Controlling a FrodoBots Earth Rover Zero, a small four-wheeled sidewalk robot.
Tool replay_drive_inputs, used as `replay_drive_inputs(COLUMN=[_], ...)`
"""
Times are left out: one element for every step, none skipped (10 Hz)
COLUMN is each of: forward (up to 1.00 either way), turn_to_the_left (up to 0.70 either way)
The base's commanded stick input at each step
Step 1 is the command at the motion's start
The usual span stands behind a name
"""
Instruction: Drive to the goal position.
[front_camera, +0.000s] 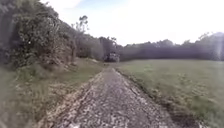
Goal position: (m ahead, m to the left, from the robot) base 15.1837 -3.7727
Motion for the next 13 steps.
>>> replay_drive_inputs(forward=[0.7, 0.7, 0.7, 0.7, 0.7, 0.7, 0.7, 0.7, 0.7, 0.7, 0.7, 0.7, 0.7], turn_to_the_left=[0.23, 0.02, 0.0, 0.0, 0.0, 0.0, 0.0, 0.0, 0.0, 0.0, 0.0, 0.0, 0.02])
